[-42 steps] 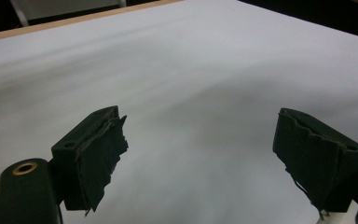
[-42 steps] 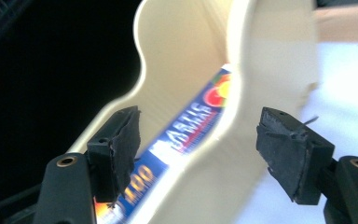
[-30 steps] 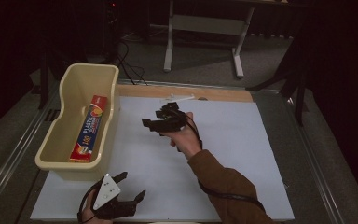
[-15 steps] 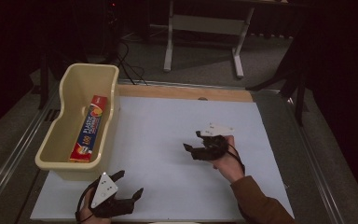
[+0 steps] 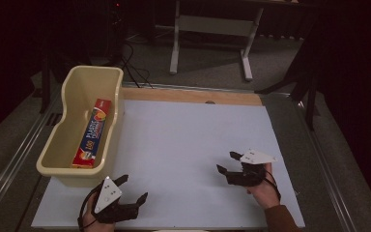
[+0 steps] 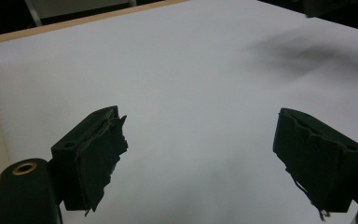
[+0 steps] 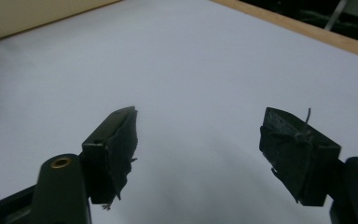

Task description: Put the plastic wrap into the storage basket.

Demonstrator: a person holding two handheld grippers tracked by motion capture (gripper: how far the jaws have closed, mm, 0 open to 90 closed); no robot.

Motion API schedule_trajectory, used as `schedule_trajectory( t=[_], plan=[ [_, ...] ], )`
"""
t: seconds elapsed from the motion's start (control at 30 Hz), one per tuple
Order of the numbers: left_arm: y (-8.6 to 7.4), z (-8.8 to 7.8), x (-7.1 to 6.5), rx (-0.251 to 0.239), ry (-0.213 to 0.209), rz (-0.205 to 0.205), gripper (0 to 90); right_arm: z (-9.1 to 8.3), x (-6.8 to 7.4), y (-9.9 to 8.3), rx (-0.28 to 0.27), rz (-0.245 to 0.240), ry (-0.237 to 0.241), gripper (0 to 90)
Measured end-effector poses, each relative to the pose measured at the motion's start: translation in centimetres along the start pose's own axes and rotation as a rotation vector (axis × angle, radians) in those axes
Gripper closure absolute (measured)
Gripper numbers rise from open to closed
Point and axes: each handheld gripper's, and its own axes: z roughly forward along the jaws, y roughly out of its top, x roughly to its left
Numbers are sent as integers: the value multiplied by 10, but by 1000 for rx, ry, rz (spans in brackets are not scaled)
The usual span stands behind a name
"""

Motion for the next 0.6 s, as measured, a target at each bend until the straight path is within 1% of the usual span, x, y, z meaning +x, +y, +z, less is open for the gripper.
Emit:
schedule_trajectory(
  t=[0.1, 0.2, 0.23, 0.3, 0.37, 0.4, 0.53, 0.6],
  plan=[
    [0, -1, 0, -3, 5, -1, 157, -15, -5, -10, -16, 13, -2, 241],
    [0, -2, 1, -6, 12, 0, 156, -30, -10, -18, -42, -2, 4, 225],
    [0, -2, 2, -6, 13, 0, 157, -35, -12, -20, -52, 0, 17, 225],
    [0, -3, 2, -4, 18, 1, 156, -42, -15, -26, -56, -10, 24, 224],
    [1, -2, 2, -4, 21, 2, 156, -45, -16, -31, -37, -33, 11, 222],
    [1, -2, 2, -4, 21, 3, 155, -47, -16, -32, -35, -38, 13, 222],
    [0, -2, 2, -3, 24, 3, 155, -48, -16, -35, -39, -40, 14, 222],
    [1, -2, 3, -2, 26, 1, 155, -47, -16, -36, -37, -44, 6, 222]
  ],
)
